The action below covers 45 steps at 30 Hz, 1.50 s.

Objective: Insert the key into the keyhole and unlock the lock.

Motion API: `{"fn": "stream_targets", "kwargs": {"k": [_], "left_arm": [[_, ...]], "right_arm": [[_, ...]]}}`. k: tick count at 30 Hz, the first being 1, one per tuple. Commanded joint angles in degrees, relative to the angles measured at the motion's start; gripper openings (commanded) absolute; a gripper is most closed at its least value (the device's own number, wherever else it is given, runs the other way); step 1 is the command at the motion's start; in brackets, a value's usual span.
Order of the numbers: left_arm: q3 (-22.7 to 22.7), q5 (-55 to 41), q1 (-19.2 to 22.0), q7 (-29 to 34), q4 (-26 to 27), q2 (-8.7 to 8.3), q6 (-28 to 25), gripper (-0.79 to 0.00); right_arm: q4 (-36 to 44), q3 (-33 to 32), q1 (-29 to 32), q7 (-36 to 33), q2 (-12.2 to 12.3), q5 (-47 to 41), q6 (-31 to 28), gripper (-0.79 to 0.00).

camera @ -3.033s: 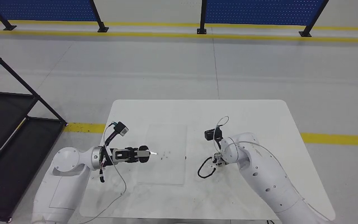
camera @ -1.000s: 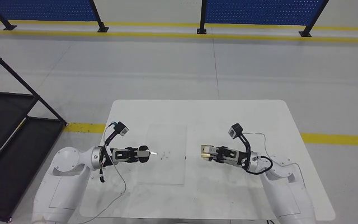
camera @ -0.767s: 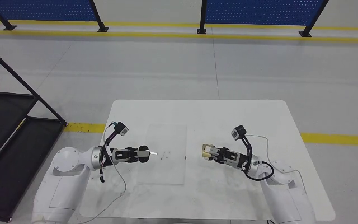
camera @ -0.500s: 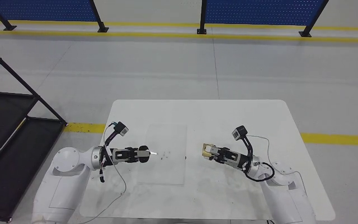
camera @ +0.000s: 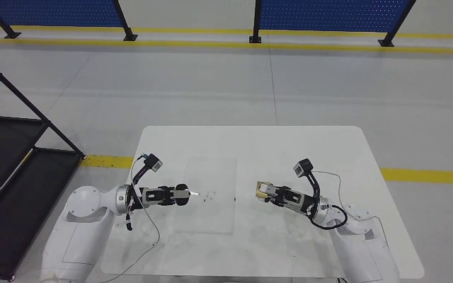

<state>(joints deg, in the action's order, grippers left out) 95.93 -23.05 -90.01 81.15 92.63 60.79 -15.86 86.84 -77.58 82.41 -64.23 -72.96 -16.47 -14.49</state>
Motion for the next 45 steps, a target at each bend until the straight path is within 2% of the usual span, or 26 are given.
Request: {"fn": "stream_targets", "kwargs": {"k": [1,7,8,9,10,21,30,38,45], "left_arm": [[0.0,0.0,0.0,0.0,0.0,0.00,0.0,-0.785],[0.0,0.0,0.0,0.0,0.0,0.00,0.0,-0.785],[0.0,0.0,0.0,0.0,0.0,0.00,0.0,-0.440],[0.0,0.0,0.0,0.0,0.0,0.00,0.0,-0.440],[0.0,0.1,0.0,-0.5,0.0,0.01,0.1,-0.785],[-6.8,-0.1,-0.1,-6.2,2.7,0.46,-1.8,-0.785],[-13.4,1.6,2.2,-10.0,3.9,0.96,-3.8,-0.785],[-16.8,3.8,3.8,-13.0,4.5,1.10,-4.4,-0.785],[-19.7,4.5,6.1,-15.8,2.8,1.35,-4.1,-0.785]], "right_arm": [[0.0,0.0,0.0,0.0,0.0,0.0,0.0,-0.785],[0.0,0.0,0.0,0.0,0.0,0.0,0.0,-0.785],[0.0,0.0,0.0,0.0,0.0,0.0,0.0,-0.785],[0.0,0.0,0.0,0.0,0.0,0.0,0.0,-0.785],[0.0,0.0,0.0,0.0,0.0,0.0,0.0,-0.785],[0.0,0.0,0.0,0.0,0.0,0.0,0.0,-0.785],[0.0,0.0,0.0,0.0,0.0,0.0,0.0,-0.785],[0.0,0.0,0.0,0.0,0.0,0.0,0.0,-0.785],[0.0,0.0,0.0,0.0,0.0,0.0,0.0,-0.785]]}}
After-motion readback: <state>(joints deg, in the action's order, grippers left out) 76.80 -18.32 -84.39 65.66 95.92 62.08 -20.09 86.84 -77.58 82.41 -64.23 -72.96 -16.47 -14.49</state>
